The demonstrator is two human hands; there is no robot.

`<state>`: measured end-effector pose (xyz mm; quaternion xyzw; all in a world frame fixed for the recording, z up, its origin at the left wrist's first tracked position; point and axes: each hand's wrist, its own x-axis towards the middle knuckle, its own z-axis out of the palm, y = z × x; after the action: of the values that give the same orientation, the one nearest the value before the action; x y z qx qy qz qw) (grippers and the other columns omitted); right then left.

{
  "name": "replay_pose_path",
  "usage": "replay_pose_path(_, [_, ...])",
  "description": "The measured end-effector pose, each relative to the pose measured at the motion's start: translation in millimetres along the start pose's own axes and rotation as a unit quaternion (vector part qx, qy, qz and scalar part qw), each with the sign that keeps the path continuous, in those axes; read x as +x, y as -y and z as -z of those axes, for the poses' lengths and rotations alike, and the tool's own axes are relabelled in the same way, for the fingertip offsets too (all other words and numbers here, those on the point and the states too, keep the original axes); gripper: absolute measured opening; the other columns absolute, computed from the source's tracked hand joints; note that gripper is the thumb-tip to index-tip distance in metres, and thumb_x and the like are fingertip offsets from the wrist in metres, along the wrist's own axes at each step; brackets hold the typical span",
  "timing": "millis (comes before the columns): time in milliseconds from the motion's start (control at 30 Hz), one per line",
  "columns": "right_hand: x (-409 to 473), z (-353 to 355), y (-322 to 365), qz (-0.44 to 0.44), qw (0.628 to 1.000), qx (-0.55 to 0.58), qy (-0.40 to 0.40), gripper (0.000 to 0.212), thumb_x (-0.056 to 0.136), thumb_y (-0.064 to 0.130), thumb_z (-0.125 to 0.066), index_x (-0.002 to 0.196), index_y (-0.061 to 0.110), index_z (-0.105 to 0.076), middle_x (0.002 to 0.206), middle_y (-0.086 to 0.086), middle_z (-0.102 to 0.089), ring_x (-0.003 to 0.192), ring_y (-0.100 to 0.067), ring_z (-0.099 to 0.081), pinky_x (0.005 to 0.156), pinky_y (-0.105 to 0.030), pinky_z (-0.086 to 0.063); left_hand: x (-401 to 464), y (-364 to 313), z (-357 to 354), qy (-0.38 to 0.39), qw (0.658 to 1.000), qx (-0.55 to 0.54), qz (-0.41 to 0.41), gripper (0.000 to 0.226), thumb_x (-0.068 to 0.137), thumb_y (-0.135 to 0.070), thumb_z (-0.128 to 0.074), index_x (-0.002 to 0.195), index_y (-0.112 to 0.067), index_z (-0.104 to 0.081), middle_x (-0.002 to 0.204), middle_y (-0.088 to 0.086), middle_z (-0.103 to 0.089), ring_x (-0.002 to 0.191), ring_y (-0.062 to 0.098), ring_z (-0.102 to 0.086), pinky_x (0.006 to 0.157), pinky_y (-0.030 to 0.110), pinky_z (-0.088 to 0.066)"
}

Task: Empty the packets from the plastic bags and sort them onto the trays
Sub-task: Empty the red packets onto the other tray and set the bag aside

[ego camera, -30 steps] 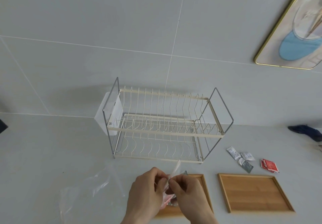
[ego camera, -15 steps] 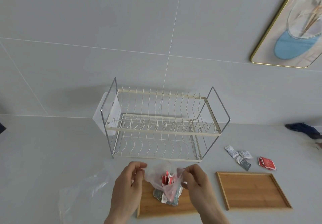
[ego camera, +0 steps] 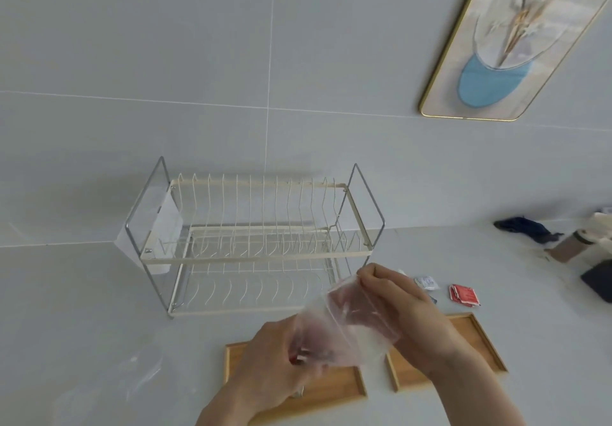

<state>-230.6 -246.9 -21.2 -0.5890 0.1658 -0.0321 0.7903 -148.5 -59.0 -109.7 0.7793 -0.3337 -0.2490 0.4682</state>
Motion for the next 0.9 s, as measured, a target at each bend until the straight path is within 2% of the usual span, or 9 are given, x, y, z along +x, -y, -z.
replay_pose_path(167, [-3.1, 60.4, -24.6, 0.016, 0.985, 0.095, -0.144, 0.056, 0.089, 0.053, -0.056, 0.108, 0.002, -0.064, 0.117, -0.025, -0.071, 0.106, -0.037, -0.071, 0.091, -0.049, -0.051, 14.4, -37.0, -27.0, -0.057, 0.987, -0.137, 0.055, 0.024, 0.078, -0.036, -0.082, 0.094, -0.025, -0.069, 0.09, -0.013, -0.078, 0.079, 0.006, -0.075, 0.068, 0.018, -0.058])
replay_pose_path(300, [-22.3, 91.7, -69.1, -0.076, 0.985, 0.075, -0.136, 0.103, 0.05, 0.07, -0.085, 0.131, 0.012, -0.059, 0.123, -0.016, -0.073, 0.109, -0.032, -0.072, 0.086, -0.043, -0.056, 36.1, -59.2, -59.1, -0.096, 0.948, -0.275, 0.125, 0.034, 0.07, -0.025, -0.089, 0.099, -0.019, -0.072, 0.092, 0.001, -0.081, 0.086, 0.018, -0.077, 0.085, 0.047, -0.06])
replay_pose_path(367, [-35.4, 98.0, -80.9, -0.105, 0.986, 0.084, -0.102, 0.087, 0.06, 0.053, -0.088, 0.133, 0.014, -0.059, 0.123, -0.018, -0.072, 0.112, -0.034, -0.071, 0.086, -0.044, -0.058, 50.2, -70.6, -78.5, -0.109, 0.931, -0.316, 0.146, 0.038, 0.066, -0.029, -0.092, 0.098, -0.019, -0.074, 0.093, 0.006, -0.081, 0.09, 0.023, -0.077, 0.092, 0.054, -0.056])
replay_pose_path(433, [-41.7, 107.4, -90.1, -0.1, 0.984, 0.113, -0.09, 0.05, 0.081, 0.027, -0.077, 0.127, 0.012, -0.064, 0.118, -0.021, -0.074, 0.109, -0.037, -0.072, 0.081, -0.041, -0.062, 62.9, -82.0, -101.8, -0.112, 0.92, -0.342, 0.153, 0.038, 0.063, -0.03, -0.09, 0.096, -0.019, -0.076, 0.095, 0.011, -0.08, 0.092, 0.03, -0.077, 0.094, 0.058, -0.054])
replay_pose_path(533, [-40.1, 129.2, -94.3, -0.078, 0.971, 0.155, -0.165, 0.027, 0.092, 0.002, -0.065, 0.118, 0.001, -0.069, 0.111, -0.03, -0.074, 0.106, -0.046, -0.07, 0.082, -0.049, -0.062, 77.8, -90.7, -137.5, -0.101, 0.924, -0.341, 0.138, 0.035, 0.057, -0.033, -0.087, 0.088, -0.02, -0.076, 0.085, 0.007, -0.079, 0.085, 0.027, -0.077, 0.081, 0.05, -0.059])
replay_pose_path(633, [-38.2, 166.1, -92.7, -0.074, 0.953, 0.183, -0.229, 0.034, 0.082, 0.001, -0.071, 0.114, -0.01, -0.065, 0.113, -0.039, -0.068, 0.11, -0.058, -0.062, 0.096, -0.064, -0.052, 88.3, -88.1, -165.4, -0.082, 0.917, -0.355, 0.161, 0.061, 0.05, -0.036, -0.088, 0.102, -0.009, -0.07, 0.096, 0.008, -0.079, 0.091, 0.024, -0.076, 0.073, 0.033, -0.057])
replay_pose_path(700, [-40.1, 194.7, -90.1, -0.085, 0.948, 0.183, -0.246, 0.038, 0.076, 0.002, -0.079, 0.11, -0.008, -0.065, 0.112, -0.037, -0.069, 0.107, -0.056, -0.065, 0.096, -0.064, -0.051, 94.6, -85.1, -177.7, -0.094, 0.917, -0.342, 0.183, 0.074, 0.048, -0.044, -0.09, 0.112, -0.017, -0.066, 0.107, 0.001, -0.077, 0.094, 0.012, -0.075, 0.074, 0.027, -0.055])
replay_pose_path(833, [-40.9, 257.7, -83.7, -0.095, 0.949, 0.166, -0.251, 0.028, 0.086, 0.007, -0.071, 0.114, 0.007, -0.071, 0.114, -0.027, -0.073, 0.108, -0.052, -0.067, 0.096, -0.074, -0.046, 112.9, -81.0, -194.3, -0.173, 0.91, -0.317, 0.205, 0.093, 0.047, -0.043, -0.093, 0.131, -0.038, -0.052, 0.121, -0.008, -0.07, 0.101, 0.005, -0.07, 0.084, 0.029, -0.048])
replay_pose_path(900, [-37.1, 289.3, -77.3, -0.088, 0.957, 0.118, -0.248, 0.021, 0.092, 0.006, -0.065, 0.111, 0.011, -0.071, 0.112, -0.021, -0.075, 0.107, -0.047, -0.069, 0.095, -0.065, -0.052, 124.5, -81.1, -202.8, -0.216, 0.912, -0.287, 0.199, 0.089, 0.06, -0.036, -0.093, 0.135, -0.042, -0.046, 0.129, -0.009, -0.061, 0.113, 0.006, -0.062, 0.093, 0.033, -0.045])
